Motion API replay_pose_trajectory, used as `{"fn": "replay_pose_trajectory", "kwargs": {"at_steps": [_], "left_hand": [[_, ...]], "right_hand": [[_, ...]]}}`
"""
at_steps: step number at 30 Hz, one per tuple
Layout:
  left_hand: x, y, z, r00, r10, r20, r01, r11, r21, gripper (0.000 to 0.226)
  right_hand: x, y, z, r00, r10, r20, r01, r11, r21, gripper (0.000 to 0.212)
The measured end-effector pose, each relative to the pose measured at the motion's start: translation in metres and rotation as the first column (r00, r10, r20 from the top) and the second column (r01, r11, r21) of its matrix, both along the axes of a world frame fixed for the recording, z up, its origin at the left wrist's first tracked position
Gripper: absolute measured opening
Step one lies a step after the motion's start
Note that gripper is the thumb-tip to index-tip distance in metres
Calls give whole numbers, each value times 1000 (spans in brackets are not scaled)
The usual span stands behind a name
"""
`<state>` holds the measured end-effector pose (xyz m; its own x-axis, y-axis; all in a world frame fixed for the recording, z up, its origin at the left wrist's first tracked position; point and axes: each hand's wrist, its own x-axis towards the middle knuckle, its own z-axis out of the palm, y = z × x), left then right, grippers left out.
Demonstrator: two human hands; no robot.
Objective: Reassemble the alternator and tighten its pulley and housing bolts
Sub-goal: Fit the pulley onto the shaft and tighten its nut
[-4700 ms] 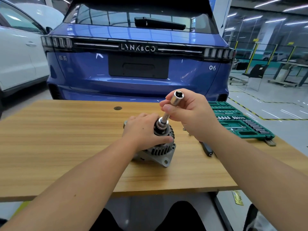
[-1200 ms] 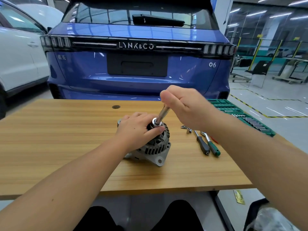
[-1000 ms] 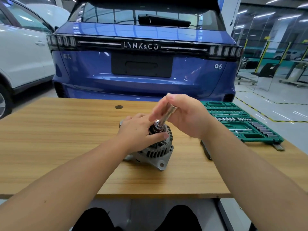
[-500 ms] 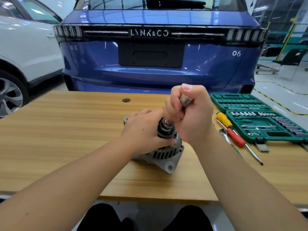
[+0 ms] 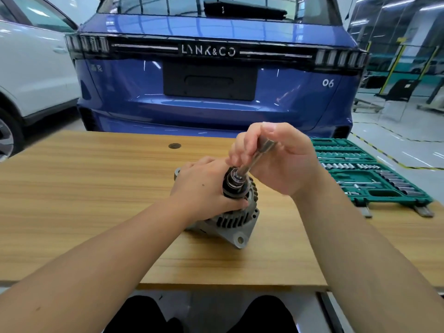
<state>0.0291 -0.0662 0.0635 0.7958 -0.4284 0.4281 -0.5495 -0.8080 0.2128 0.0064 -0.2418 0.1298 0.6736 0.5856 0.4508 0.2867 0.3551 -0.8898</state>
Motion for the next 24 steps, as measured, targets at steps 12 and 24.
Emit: {"fn": "replay_pose_trajectory", "kwargs": {"at_steps": [12, 24], "left_hand": [[2, 0, -4, 1000, 16, 15, -17, 1000, 7, 58], [-8, -2, -1, 999, -30, 41, 31, 999, -32, 50]], "right_hand": [[16, 11, 3, 992, 123, -26, -124, 992, -34, 34], [-22, 55, -12, 778, -604, -175, 626, 719, 302, 38]]}}
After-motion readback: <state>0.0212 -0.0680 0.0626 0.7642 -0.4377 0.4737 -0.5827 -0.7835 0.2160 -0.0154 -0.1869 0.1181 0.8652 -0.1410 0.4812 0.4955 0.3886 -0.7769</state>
